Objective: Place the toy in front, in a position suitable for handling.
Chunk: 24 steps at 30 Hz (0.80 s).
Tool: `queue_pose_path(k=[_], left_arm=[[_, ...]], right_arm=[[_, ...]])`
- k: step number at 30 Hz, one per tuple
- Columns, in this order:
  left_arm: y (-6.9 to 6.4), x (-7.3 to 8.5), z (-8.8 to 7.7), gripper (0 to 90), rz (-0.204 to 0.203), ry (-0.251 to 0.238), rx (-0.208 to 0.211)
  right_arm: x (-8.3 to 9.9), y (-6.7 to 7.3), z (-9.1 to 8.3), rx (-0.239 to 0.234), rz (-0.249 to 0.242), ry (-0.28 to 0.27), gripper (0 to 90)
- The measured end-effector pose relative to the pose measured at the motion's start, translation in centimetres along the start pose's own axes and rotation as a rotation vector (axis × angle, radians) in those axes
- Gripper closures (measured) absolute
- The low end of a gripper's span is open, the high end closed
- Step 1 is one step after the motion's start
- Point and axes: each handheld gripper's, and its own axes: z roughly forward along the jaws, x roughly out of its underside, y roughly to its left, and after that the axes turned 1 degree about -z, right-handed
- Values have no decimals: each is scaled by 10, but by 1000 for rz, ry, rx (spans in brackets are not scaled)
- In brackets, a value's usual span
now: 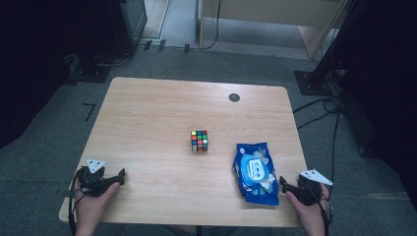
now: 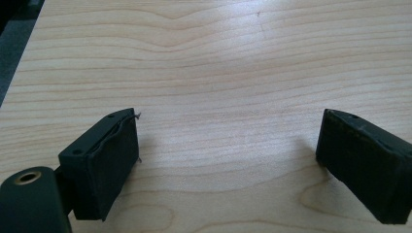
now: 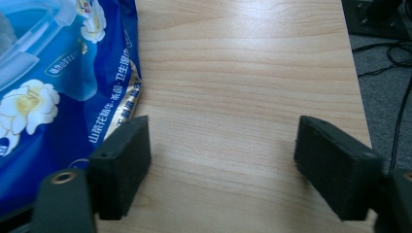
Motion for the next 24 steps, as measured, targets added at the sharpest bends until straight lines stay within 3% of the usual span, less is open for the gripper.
queue_pose_path(k=[4,6,9,12,19,24], left_arm=[[0,0,0,83,0,0,0],[0,0,0,83,1,0,0],[0,0,0,83,0,0,0],[0,0,0,84,2,0,0],[0,0,0,85,2,0,2],[0,0,0,85,3,0,2]], right_arm=[[-3,1,-6,12,13,-16,321],[-8,3,-16,-1,35,-74,385],[-13,6,-24,-9,40,-105,416],[-20,19,-34,-69,50,-137,474],[-23,34,-32,-131,50,-118,516],[-19,39,-25,-199,110,-59,544]])
